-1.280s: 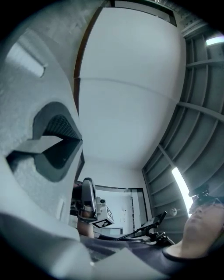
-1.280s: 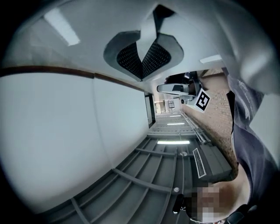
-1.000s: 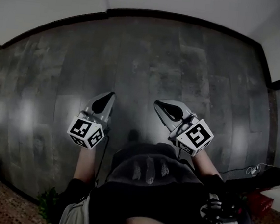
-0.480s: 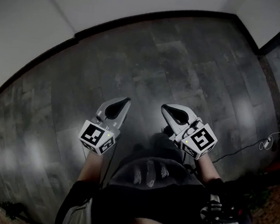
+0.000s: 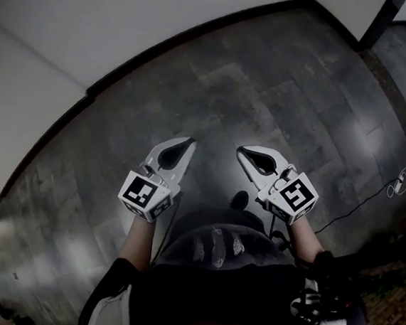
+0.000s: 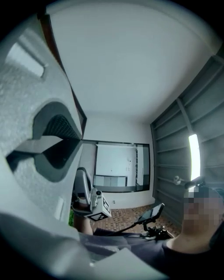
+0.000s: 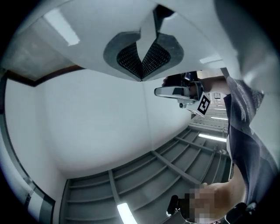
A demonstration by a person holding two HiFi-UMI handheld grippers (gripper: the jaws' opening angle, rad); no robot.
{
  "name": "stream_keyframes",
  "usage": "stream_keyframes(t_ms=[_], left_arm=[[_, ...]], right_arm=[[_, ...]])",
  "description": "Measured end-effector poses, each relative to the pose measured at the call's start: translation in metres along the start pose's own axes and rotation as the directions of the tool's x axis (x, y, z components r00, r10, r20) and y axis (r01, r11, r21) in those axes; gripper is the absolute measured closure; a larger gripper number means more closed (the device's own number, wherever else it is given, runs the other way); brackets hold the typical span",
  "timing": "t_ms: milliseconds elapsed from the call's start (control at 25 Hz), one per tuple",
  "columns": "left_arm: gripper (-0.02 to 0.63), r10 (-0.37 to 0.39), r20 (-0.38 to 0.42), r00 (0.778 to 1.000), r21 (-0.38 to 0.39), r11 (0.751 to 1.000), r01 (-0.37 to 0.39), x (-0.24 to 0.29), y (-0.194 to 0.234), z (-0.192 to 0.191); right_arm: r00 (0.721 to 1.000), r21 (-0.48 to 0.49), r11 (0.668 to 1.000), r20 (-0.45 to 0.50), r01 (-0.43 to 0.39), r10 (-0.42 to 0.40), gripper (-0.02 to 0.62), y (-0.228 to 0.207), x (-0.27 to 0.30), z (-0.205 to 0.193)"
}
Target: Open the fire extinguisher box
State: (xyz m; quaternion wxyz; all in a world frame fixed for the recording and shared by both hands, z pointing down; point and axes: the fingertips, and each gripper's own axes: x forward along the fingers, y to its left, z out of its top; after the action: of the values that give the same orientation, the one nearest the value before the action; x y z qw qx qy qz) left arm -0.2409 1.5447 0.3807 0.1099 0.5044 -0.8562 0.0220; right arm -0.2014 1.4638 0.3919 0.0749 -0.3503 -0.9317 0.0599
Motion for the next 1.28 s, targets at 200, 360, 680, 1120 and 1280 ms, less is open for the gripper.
stream_keyframes(t_ms=[200,360,680,1120,1280], left_arm=[[0.606,-0.108,-0.031,0.994,0.017,0.994,0.109,0.066,-0.004,0.010],[0.606,-0.229,-0.035,0.973,0.039,0.972,0.230,0.133,-0.011,0.021],[0.606,-0.469,-0.059,0.881,0.049,0.880,0.472,0.254,-0.038,0.036],[0.606,-0.699,-0.052,0.713,0.058,0.711,0.701,0.395,0.006,0.104],[0.606,-0.777,-0.039,0.629,0.038,0.628,0.778,0.438,-0.007,0.109]], right_arm=[[0.987,-0.008,0.988,0.044,0.157,-0.156,0.594,-0.064,-0.035,0.015],[0.955,0.016,0.957,0.057,0.289,-0.290,0.594,-0.107,-0.068,0.011],[0.865,0.063,0.864,0.020,0.499,-0.501,0.594,-0.180,-0.111,0.011],[0.743,0.047,0.744,0.041,0.666,-0.668,0.594,-0.290,-0.072,0.089],[0.682,0.046,0.684,0.051,0.728,-0.729,0.594,-0.323,-0.080,0.095]])
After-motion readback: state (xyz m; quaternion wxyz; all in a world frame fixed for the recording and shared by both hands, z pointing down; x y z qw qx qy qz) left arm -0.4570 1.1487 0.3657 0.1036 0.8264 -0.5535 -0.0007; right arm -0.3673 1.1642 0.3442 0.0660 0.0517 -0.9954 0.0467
